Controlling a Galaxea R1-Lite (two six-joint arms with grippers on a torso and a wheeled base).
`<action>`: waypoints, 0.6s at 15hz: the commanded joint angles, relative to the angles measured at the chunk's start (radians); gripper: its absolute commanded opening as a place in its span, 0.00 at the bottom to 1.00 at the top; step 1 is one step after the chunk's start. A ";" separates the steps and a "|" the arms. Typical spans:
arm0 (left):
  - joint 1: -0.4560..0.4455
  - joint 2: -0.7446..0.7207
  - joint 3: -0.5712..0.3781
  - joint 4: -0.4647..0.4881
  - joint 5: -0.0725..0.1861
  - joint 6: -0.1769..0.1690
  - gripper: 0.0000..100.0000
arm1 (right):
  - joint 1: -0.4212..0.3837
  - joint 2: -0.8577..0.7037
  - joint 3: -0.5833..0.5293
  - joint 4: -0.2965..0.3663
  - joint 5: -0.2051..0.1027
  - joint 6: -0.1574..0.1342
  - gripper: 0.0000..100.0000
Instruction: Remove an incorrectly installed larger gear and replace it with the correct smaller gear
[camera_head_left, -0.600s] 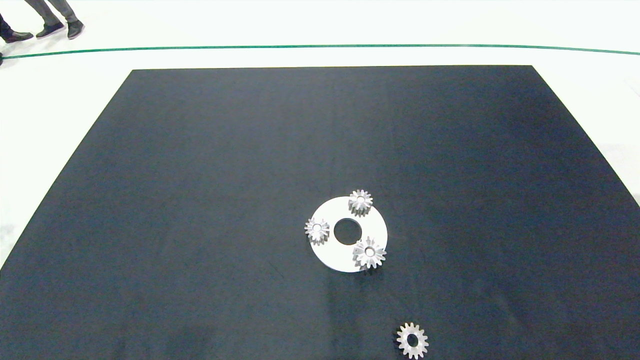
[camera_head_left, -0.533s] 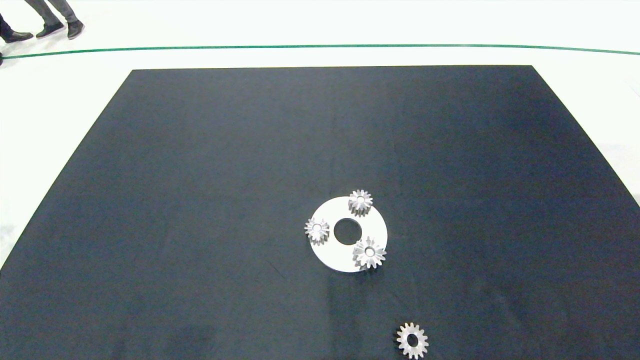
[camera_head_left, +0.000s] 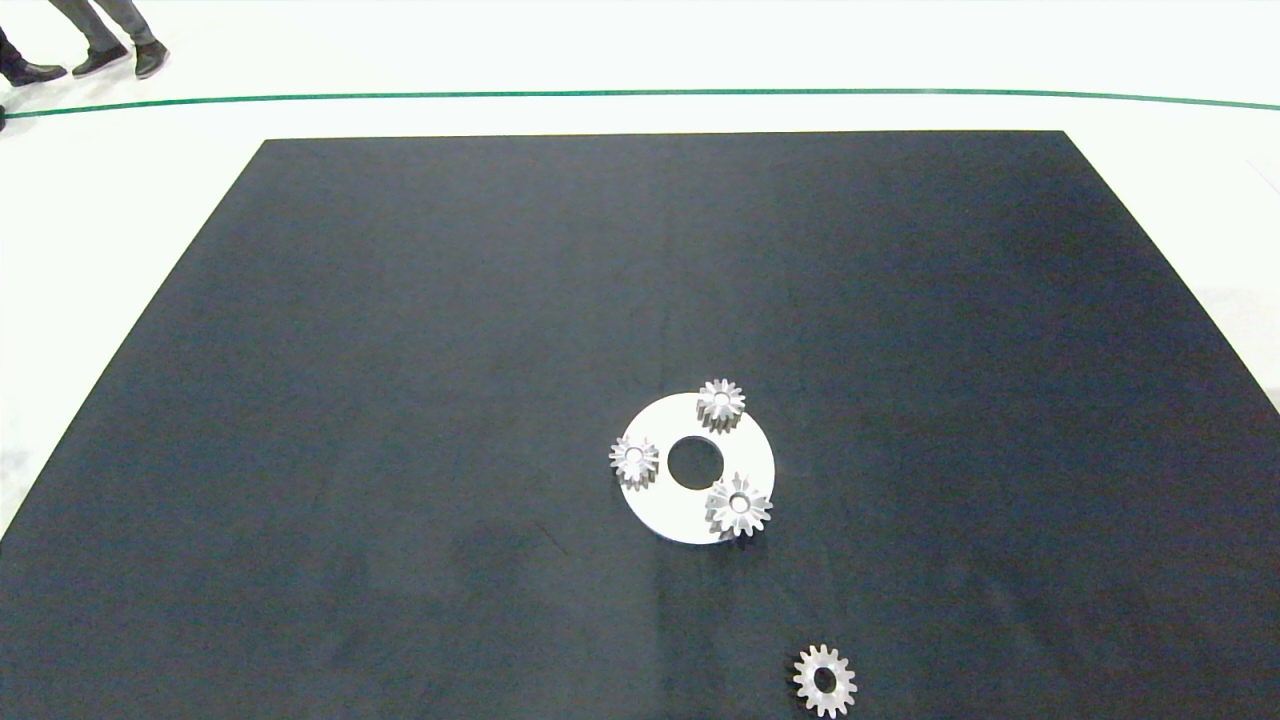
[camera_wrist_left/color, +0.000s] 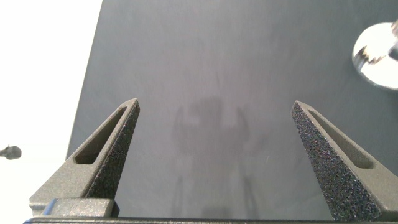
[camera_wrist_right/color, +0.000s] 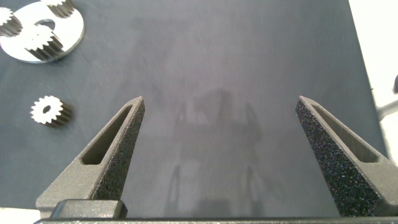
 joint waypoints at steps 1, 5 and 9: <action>-0.002 0.589 -0.675 0.486 0.005 -0.003 1.00 | 0.050 0.414 -0.261 0.060 0.019 -0.152 1.00; 0.080 0.723 -0.849 0.635 0.015 -0.029 1.00 | 0.250 0.793 -0.513 0.215 0.017 -0.209 1.00; 0.081 0.680 -0.859 0.636 0.020 -0.029 1.00 | 0.517 0.989 -0.631 0.287 -0.090 -0.204 1.00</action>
